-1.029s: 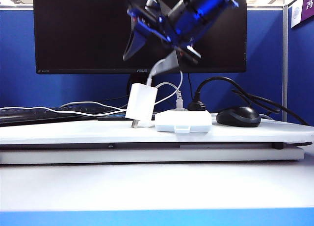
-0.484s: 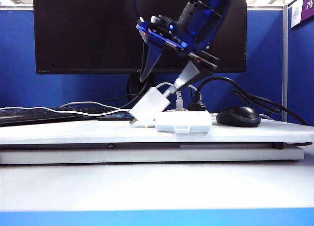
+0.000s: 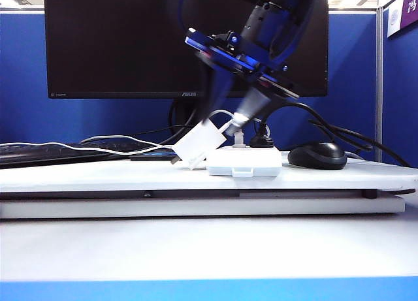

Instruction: Unplug the white charger from the socket, then place it next to the socket.

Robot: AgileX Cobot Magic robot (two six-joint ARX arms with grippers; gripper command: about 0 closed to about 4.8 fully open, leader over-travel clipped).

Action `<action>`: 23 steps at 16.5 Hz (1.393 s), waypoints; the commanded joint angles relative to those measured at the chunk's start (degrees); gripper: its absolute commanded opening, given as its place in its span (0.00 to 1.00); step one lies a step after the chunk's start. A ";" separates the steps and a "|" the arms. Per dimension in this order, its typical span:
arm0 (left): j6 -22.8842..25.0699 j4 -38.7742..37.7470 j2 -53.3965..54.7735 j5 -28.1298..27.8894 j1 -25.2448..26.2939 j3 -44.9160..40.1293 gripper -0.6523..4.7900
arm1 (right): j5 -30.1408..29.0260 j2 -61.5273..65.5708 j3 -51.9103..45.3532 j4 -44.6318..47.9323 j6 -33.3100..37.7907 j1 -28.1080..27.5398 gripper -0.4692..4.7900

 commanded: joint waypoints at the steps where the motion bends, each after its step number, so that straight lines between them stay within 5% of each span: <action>1: -0.02 0.39 -0.55 0.04 0.02 0.15 0.11 | -0.24 0.09 0.24 6.73 -0.09 0.11 0.08; 8: 0.00 0.39 -1.27 0.02 0.02 0.15 0.11 | 3.87 5.03 0.24 17.94 -0.17 0.09 0.08; 13: 0.02 0.00 -2.32 0.02 0.02 0.15 0.11 | -5.22 1.33 0.26 15.41 -0.35 0.24 0.08; 16: 0.00 0.00 -2.43 0.02 0.02 0.15 0.11 | 4.04 -2.60 0.26 21.05 -0.39 0.20 0.08; 23: -0.02 -0.04 -2.73 0.04 0.02 0.15 0.11 | 10.95 4.81 0.24 19.28 -0.55 0.17 0.08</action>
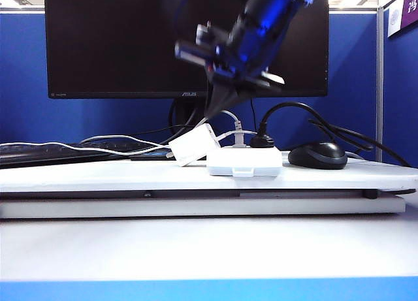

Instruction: Unplug the white charger from the socket, then place it next to the socket.

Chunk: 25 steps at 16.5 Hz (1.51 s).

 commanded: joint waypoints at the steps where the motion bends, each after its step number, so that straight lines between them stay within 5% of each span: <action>1: -0.02 0.28 -0.37 0.13 0.02 0.15 0.11 | -0.39 2.05 0.26 1.16 0.00 0.07 0.08; 4: 0.00 0.24 -0.39 0.20 0.02 0.15 0.11 | -7.76 3.56 0.26 3.41 -0.02 0.09 0.08; 7: 0.00 0.24 -0.39 0.22 0.02 0.15 0.11 | -8.09 1.40 0.35 4.42 -2.19 0.46 0.08; 18: -4.11 0.46 -7.74 0.22 -0.02 0.15 0.11 | 0.90 -30.86 0.22 7.17 -10.56 0.44 0.08; 25: -6.45 -19.71 -24.22 -0.22 -0.02 -0.85 0.11 | 1.09 -52.98 -8.13 0.83 -14.14 0.48 0.08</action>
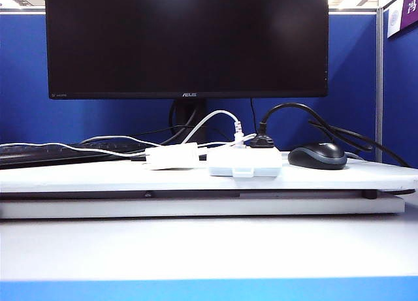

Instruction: Unplug the white charger from the socket, then place it next to the socket.

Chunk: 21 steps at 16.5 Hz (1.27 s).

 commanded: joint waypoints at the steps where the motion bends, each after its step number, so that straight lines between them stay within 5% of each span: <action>1: -0.17 -8.11 -6.73 -0.35 0.04 -1.31 0.11 | 0.02 -8.96 -7.87 1.03 -0.20 0.07 0.08; 4: 0.20 -15.28 -16.09 -7.08 0.04 -8.37 0.11 | 3.13 -20.92 -23.15 0.98 -0.15 0.04 0.08; 7: -2.05 -14.82 -26.84 -7.72 0.04 -21.51 0.11 | 8.92 -32.04 -39.91 1.44 1.84 0.02 0.08; 12: -5.22 4.94 -38.93 -7.56 0.04 -53.05 0.11 | 12.09 -46.12 -60.35 2.71 11.28 0.02 0.08; 16: -6.45 22.25 -37.66 -7.58 0.04 -66.97 0.11 | 13.25 -49.53 -65.02 0.76 11.15 0.00 0.08; 21: -10.91 32.44 -33.57 -7.61 0.04 -80.48 0.11 | 12.57 -49.55 -69.31 -1.99 11.85 0.04 0.08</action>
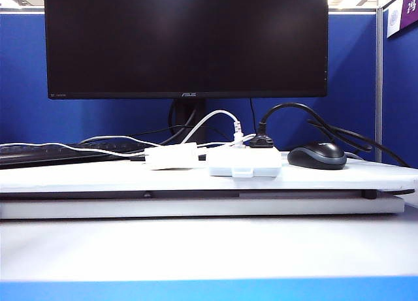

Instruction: Unplug the white charger from the socket, then place it next to the socket.

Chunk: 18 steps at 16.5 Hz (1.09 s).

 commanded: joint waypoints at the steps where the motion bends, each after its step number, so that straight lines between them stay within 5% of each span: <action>1: -2.40 8.35 1.11 -0.15 0.04 -5.95 0.11 | 0.00 -0.07 -1.25 0.39 0.50 0.02 0.08; 4: -1.57 15.80 1.09 -1.75 0.04 -13.05 0.11 | -0.07 -0.09 -2.64 0.35 0.52 0.02 0.08; 14: 3.82 21.64 1.07 -0.96 0.04 -22.88 0.11 | 1.66 -0.17 -3.13 0.35 0.46 0.02 0.08; 18: 8.79 20.98 1.07 4.39 0.04 -22.86 0.11 | 1.68 -0.20 -3.10 0.35 0.46 0.04 0.08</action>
